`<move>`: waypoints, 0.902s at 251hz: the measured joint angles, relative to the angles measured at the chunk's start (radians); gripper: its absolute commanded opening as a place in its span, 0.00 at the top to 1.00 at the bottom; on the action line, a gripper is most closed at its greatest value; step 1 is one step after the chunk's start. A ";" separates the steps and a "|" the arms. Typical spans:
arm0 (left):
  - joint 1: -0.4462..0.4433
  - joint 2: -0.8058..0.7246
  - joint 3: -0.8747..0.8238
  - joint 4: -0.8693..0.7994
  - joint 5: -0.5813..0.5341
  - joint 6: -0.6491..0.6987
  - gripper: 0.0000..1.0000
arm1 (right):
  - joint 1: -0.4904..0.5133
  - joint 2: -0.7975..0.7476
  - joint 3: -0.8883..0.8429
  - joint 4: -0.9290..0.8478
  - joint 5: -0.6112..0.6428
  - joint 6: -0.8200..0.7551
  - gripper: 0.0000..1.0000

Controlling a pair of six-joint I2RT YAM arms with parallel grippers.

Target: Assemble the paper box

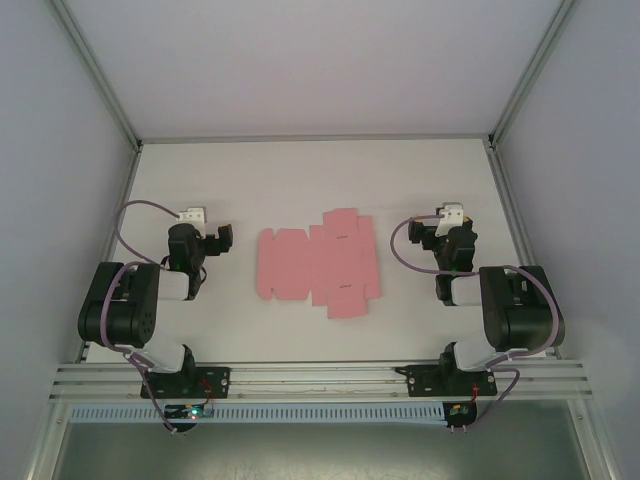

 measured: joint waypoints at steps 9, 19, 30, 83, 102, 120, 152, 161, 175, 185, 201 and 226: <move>0.000 0.000 0.000 0.000 0.000 0.000 0.00 | 0.000 0.000 0.000 0.000 0.000 0.000 0.02; 0.000 0.000 0.000 0.000 0.000 0.000 0.00 | 0.000 0.000 0.000 0.000 0.000 0.000 0.02; 0.000 0.000 0.000 0.000 0.000 0.000 0.00 | 0.000 0.000 0.000 0.000 0.000 0.000 0.02; 0.000 0.000 0.001 -0.001 0.000 0.000 0.00 | 0.000 0.000 0.000 0.000 0.000 0.000 0.02; 0.000 -0.024 0.023 -0.065 -0.002 0.000 0.00 | 0.000 -0.014 0.003 -0.025 0.000 0.003 0.02; 0.000 -0.102 0.062 -0.176 -0.009 -0.002 0.00 | 0.000 -0.073 0.018 -0.109 0.005 0.006 0.02; 0.000 -0.333 0.145 -0.352 -0.007 -0.046 0.00 | 0.023 -0.253 0.080 -0.287 0.039 0.022 0.02; 0.000 -0.397 0.163 -0.390 0.004 -0.066 0.00 | 0.037 -0.308 0.111 -0.352 0.056 0.036 0.02; 0.000 -0.486 0.185 -0.447 0.028 -0.109 0.00 | 0.056 -0.375 0.172 -0.473 0.075 0.078 0.02; 0.000 -0.535 0.196 -0.491 0.051 -0.145 0.00 | 0.069 -0.412 0.229 -0.579 0.079 0.118 0.02; 0.000 -0.584 0.209 -0.572 0.097 -0.214 0.00 | 0.093 -0.452 0.307 -0.722 0.065 0.179 0.06; -0.003 -0.580 0.223 -0.708 0.168 -0.315 0.00 | 0.188 -0.497 0.373 -0.900 -0.003 0.268 0.06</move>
